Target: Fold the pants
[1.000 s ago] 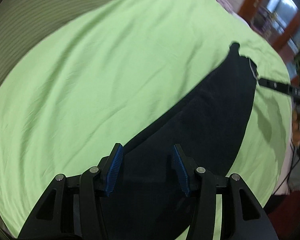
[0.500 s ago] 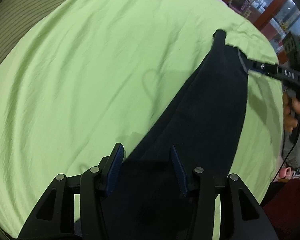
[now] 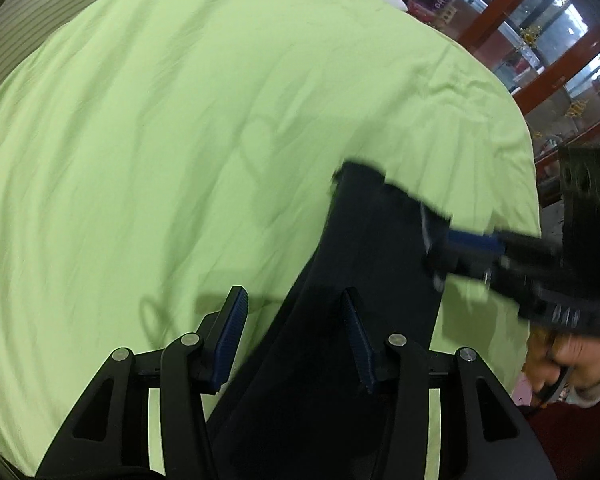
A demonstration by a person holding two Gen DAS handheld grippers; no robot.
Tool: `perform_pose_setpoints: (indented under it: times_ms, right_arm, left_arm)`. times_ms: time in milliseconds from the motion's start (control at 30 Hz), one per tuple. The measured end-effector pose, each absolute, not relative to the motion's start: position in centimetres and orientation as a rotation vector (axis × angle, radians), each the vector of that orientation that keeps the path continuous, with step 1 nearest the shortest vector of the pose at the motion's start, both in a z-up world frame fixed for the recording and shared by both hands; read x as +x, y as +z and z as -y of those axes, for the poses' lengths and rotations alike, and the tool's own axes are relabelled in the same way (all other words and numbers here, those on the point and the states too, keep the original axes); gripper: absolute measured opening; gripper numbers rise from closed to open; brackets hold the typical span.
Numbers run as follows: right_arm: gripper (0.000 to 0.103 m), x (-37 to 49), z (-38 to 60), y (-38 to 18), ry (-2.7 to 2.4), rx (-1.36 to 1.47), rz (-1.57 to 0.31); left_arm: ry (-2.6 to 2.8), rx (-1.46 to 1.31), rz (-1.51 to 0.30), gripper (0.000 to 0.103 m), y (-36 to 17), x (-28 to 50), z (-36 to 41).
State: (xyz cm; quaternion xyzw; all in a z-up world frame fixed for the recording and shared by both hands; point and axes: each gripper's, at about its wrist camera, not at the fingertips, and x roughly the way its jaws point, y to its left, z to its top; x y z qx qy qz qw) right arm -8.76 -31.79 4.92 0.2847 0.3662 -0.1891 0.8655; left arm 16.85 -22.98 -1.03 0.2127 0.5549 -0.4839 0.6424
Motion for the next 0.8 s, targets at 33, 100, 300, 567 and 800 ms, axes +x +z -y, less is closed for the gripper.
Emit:
perform_pose_setpoints:
  times_ms: [33, 100, 300, 567, 800]
  right_arm:
    - [0.034, -9.0, 32.0, 4.8, -0.396, 0.608, -0.763]
    - [0.033, -9.2, 32.5, 4.7, -0.387, 0.626, -0.761]
    - [0.009, -9.7, 32.9, 4.6, -0.353, 0.623, -0.752]
    - [0.007, -11.3, 32.8, 7.7, -0.297, 0.63, -0.67]
    - [0.006, -12.7, 33.2, 7.5, -0.331, 0.65, -0.685]
  left_arm:
    - [-1.113, 0.477, -1.27, 0.046, -1.1, 17.0, 23.9]
    - [-1.128, 0.462, -1.278, 0.043, -0.7, 17.2, 24.4]
    - [-1.173, 0.483, -1.251, 0.014, -0.7, 16.1, 25.9]
    - [-1.206, 0.473, -1.197, 0.005, 2.1, 16.3, 26.3]
    - [-1.21, 0.494, -1.198, 0.005, 1.6, 16.0, 27.2]
